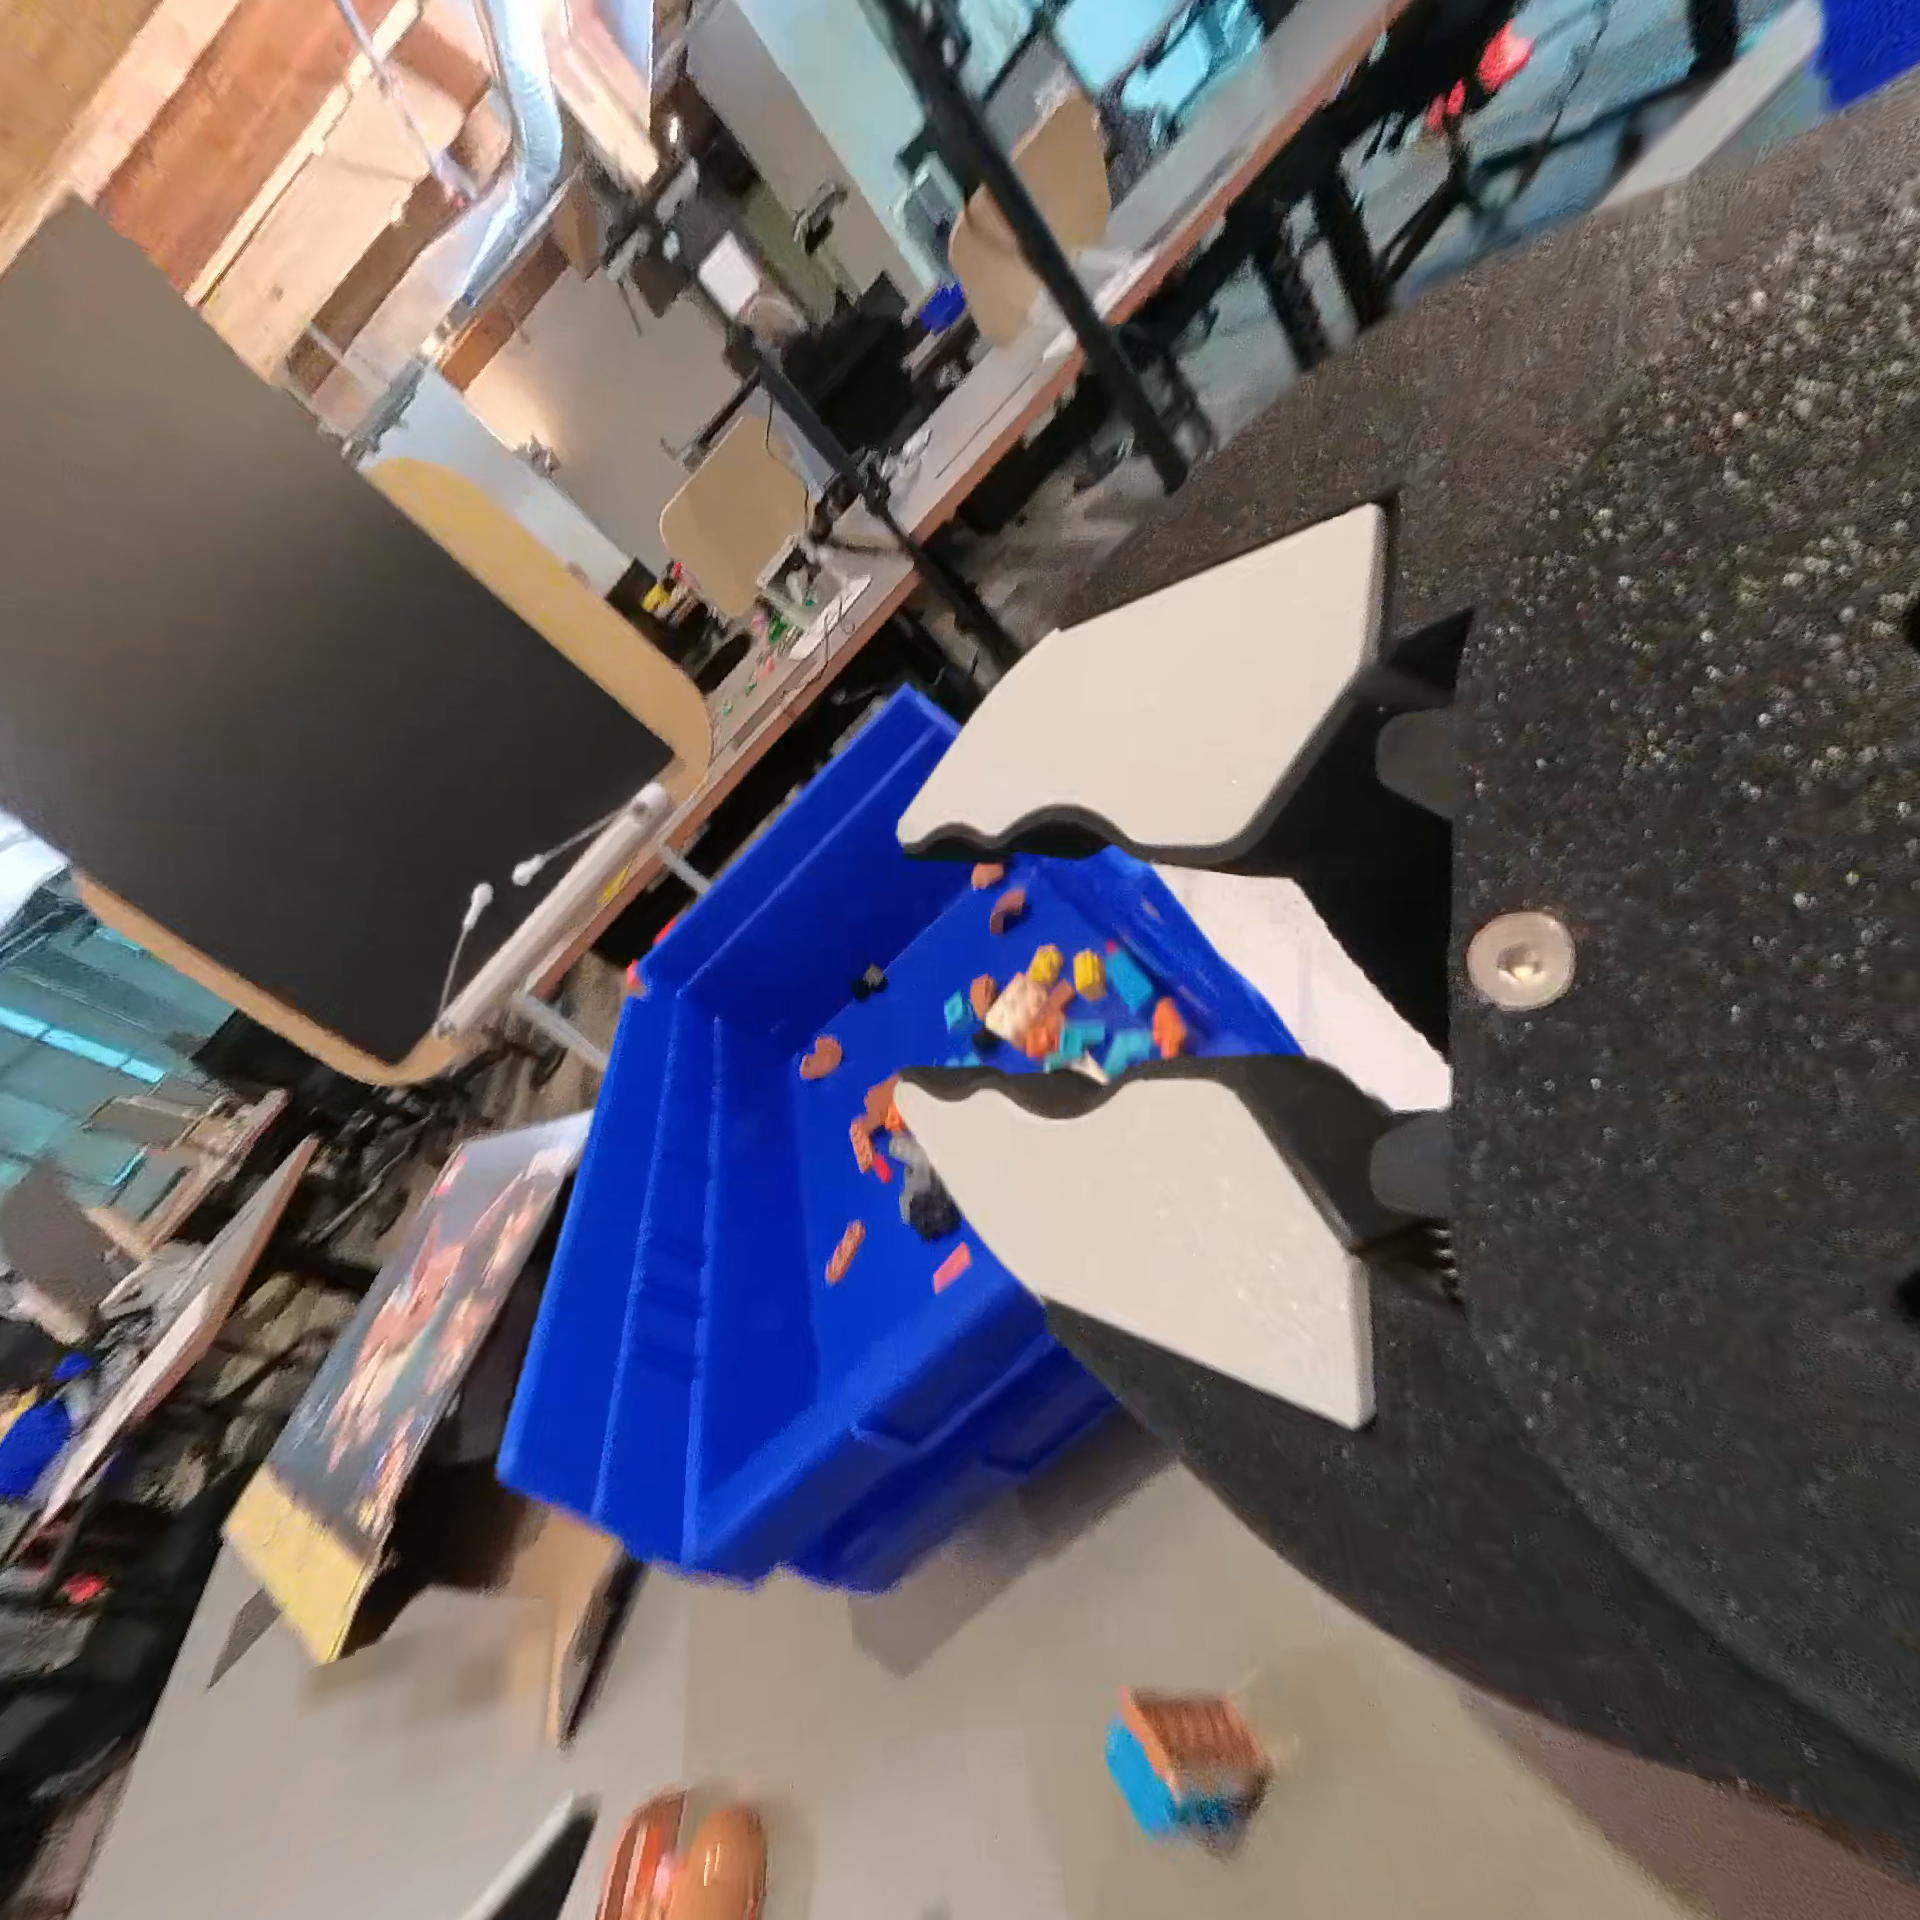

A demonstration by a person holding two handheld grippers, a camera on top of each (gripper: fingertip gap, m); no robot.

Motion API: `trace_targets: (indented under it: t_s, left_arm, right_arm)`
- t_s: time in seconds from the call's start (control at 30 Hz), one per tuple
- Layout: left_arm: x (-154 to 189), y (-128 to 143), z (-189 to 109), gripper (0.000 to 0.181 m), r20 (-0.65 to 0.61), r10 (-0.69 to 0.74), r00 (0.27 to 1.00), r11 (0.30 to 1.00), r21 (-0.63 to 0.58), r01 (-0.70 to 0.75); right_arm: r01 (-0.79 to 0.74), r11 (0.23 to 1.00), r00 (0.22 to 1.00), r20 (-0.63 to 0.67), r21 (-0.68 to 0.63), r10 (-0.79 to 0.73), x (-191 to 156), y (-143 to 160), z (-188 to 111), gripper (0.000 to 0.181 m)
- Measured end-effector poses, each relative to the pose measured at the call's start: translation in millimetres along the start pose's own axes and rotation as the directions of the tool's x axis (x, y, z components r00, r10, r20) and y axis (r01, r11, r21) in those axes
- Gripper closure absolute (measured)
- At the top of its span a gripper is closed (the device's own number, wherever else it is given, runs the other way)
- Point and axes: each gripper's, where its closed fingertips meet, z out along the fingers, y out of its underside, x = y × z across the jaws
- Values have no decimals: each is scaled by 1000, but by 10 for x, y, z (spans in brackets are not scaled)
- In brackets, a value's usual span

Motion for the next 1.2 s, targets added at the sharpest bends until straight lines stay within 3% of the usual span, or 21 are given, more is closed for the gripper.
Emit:
trace_targets:
  t_s: [0.1, 0.23, 0.33, 0.43, 0.7, 0.77, 0.87, 1.2]
  left_arm:
    - [79, 169, 55, 142, -27, 57, 998, 993, -105, -59]
    - [254, 567, 145, 141, -139, 140, 980, 936, -304, -177]
    - [271, 835, 192, 141, -171, 218, 961, 863, -427, -272]
    - [212, 979, 225, 141, -187, 297, 936, 801, -485, -351]
    - [93, 1119, 354, 142, -252, 367, 896, 726, -525, -445]
    - [58, 1145, 385, 143, -265, 368, 891, 719, -527, -453]
    - [66, 1217, 388, 158, -303, 350, 887, 708, -535, -462]
    - [191, 1239, 362, 161, -387, 385, 838, 688, -484, -540]
  right_arm:
    - [-89, 995, 983, 165, 39, 82, -402, 48, -189, 149]
    - [-85, 996, 864, 498, -11, 79, -1207, 268, -308, 151]
    - [-27, 1000, 802, 597, -11, 28, -1432, 352, -300, 149]
    - [-95, 995, 707, 704, 1, 66, -1577, 322, -318, 149]
    - [-58, 997, 670, 738, -48, 75, -1671, 511, -149, 149]
    - [-61, 997, 658, 748, -56, 82, -1694, 533, -135, 150]
    - [-68, 996, 642, 762, -53, 85, -1732, 534, -127, 152]
    - [-133, 989, 604, 786, -61, 130, -1728, 501, -154, 163]
